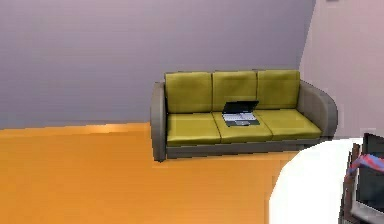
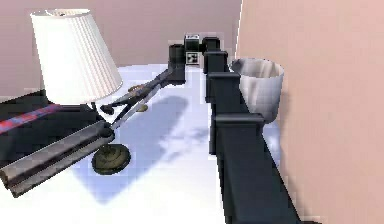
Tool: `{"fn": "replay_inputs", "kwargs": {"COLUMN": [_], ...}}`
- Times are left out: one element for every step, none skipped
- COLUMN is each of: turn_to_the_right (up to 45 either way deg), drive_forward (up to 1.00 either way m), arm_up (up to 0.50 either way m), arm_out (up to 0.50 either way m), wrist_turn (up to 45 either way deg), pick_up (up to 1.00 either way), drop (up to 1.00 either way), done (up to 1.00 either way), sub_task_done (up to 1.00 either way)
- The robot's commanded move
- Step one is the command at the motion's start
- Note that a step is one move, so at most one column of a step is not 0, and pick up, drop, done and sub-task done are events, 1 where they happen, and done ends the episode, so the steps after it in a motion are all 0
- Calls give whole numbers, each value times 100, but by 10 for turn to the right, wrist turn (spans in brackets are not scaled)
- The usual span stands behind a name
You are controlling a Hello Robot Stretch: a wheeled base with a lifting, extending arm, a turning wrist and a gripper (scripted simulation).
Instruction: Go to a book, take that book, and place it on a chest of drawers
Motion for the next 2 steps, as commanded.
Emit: {"fn": "replay_inputs", "kwargs": {"turn_to_the_right": [0,0], "drive_forward": [0,0], "arm_up": [0,0], "arm_out": [0,-38], "wrist_turn": [-210,0], "pick_up": [0,0], "drop": [0,0], "done": [0,0], "sub_task_done": [0,0]}}
